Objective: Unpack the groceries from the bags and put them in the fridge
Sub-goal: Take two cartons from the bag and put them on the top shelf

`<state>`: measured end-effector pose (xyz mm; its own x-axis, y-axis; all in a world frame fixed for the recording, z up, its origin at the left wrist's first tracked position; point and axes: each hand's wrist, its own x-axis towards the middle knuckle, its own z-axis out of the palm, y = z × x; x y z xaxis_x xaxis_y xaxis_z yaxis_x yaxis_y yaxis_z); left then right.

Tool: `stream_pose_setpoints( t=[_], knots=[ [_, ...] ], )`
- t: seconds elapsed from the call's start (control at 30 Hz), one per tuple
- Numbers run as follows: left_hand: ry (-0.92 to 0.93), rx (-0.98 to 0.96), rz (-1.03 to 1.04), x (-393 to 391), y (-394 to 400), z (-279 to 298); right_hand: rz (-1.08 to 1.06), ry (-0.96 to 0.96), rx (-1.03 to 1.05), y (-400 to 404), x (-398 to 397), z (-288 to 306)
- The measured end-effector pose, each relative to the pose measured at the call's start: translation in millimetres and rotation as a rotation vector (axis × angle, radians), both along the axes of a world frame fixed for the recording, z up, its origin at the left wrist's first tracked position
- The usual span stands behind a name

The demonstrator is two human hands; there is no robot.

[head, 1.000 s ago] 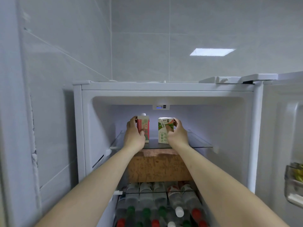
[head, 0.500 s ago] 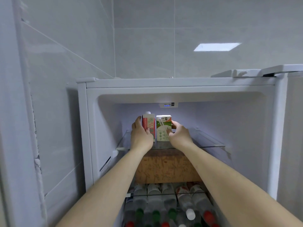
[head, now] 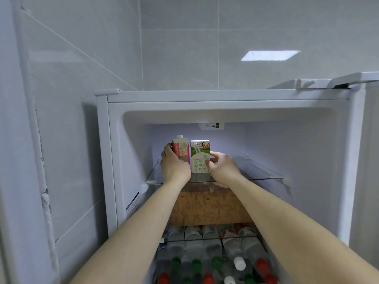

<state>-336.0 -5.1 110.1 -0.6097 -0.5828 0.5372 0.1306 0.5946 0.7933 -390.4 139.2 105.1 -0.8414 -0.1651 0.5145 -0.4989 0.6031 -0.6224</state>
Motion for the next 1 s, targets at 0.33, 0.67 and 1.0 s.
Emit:
stream_pose_setpoints(
  t=[0.33, 0.67, 1.0],
  knots=[
    [0.003, 0.050, -0.007, 2.7, -1.7, 2.7, -0.030, 0.009, 0.003, -3.0, -4.1, -3.5],
    [-0.093, -0.023, 0.043, 7.4, -0.6, 4.3, -0.034, -0.008, 0.018, -3.3, -2.4, -2.8],
    [-0.034, 0.039, -0.003, 11.0, -1.3, 4.7, -0.066, 0.015, 0.060, -3.5, 6.4, -2.3]
  ],
)
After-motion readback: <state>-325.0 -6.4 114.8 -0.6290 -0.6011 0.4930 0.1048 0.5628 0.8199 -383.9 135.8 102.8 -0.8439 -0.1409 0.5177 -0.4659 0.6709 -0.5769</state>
